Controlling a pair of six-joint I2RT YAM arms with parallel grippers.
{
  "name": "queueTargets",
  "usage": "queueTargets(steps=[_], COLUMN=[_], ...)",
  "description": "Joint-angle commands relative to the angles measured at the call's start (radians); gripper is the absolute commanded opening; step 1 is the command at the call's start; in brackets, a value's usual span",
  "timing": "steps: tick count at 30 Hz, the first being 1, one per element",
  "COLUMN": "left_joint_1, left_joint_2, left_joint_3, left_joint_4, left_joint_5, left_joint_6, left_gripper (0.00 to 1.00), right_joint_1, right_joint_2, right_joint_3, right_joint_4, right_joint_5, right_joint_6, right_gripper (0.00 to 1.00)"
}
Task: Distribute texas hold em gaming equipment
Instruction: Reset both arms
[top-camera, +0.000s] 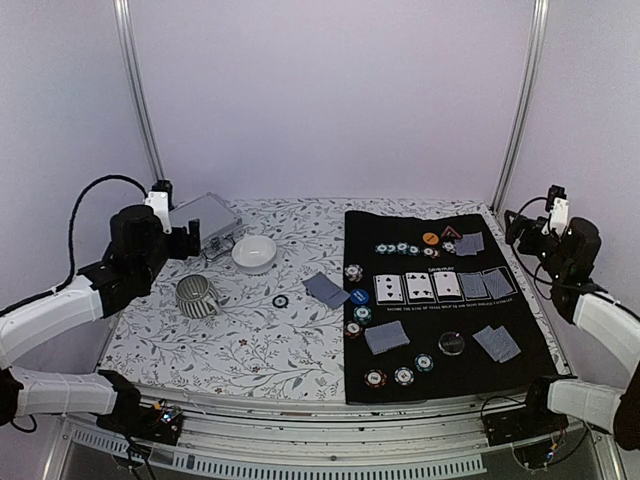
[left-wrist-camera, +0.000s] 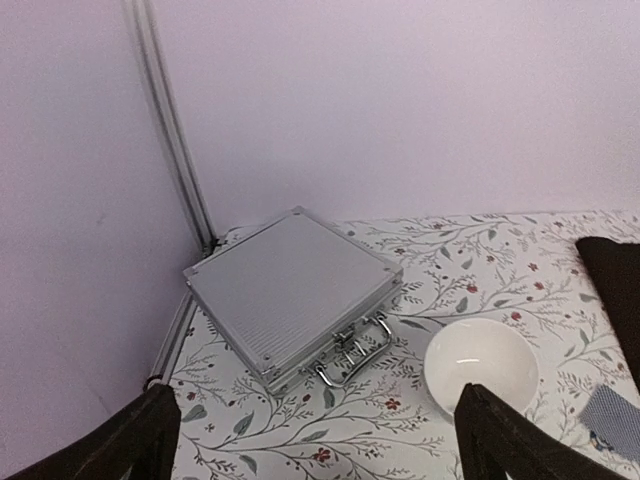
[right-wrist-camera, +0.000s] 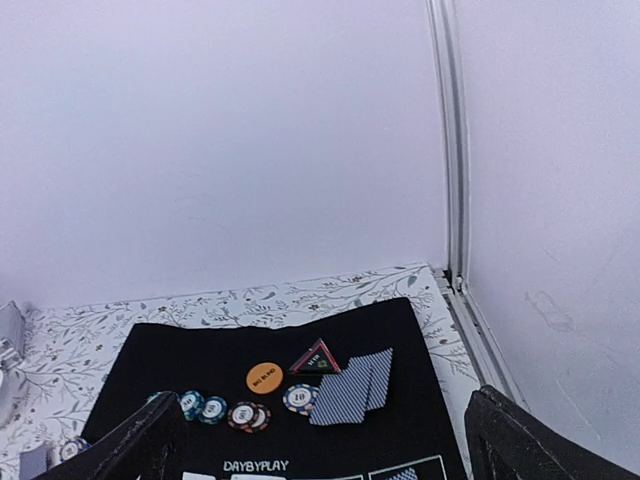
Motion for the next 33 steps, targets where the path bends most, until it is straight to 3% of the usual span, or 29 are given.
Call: queueTargets(steps=[1,4,8,11,15,18,21,25,29,32,33], left_joint_1=[0.028,0.028,0.029,0.030,0.063,0.089,0.098,0.219,0.280,0.349,0.348], left_joint_2=[-0.017,-0.012,0.081,0.145,0.299,0.417,0.469,0.586,0.504,0.557,0.589], left_joint_3=[-0.106,-0.235,-0.405,-0.398,-0.455,-0.487,-0.477,-0.534,-0.539,-0.548,-0.540], left_joint_4=[0.164,0.354,0.780,0.880,1.155,1.332,1.390,1.632,1.472,1.517,1.555], left_joint_5=[-0.251,-0.323,-0.370,-0.339,-0.321,-0.300,-0.277,-0.148,-0.010,0.151,0.131], left_joint_6=[-0.128,-0.156,0.007,0.101,0.209,0.221,0.288,0.264,0.174,0.140,0.153], left_gripper=[0.98,0.98,0.98,0.98,0.98,0.98,0.98,0.98,0.98,0.98,0.98], right_joint_1=[0.001,0.000,0.000,0.001,0.000,0.000,-0.001,-0.001,0.000,0.000,-0.001], right_joint_2=[-0.084,-0.064,0.081,0.226,0.334,0.459,0.577,0.559,0.556,0.555,0.555], right_joint_3=[-0.243,-0.362,-0.488,-0.485,-0.465,-0.484,-0.498,-0.429,-0.334,-0.328,-0.328], right_joint_4=[0.323,0.431,0.758,0.882,0.974,1.138,1.321,1.171,0.989,0.975,0.974], right_joint_5=[0.147,0.190,0.174,0.161,0.111,0.080,0.028,-0.023,-0.102,-0.081,-0.079], right_joint_6=[-0.065,-0.037,-0.025,0.000,-0.039,-0.056,-0.076,-0.090,-0.127,-0.124,-0.123], right_gripper=[0.99,0.99,0.99,0.99,0.99,0.99,0.99,0.99,0.99,0.99,0.99])
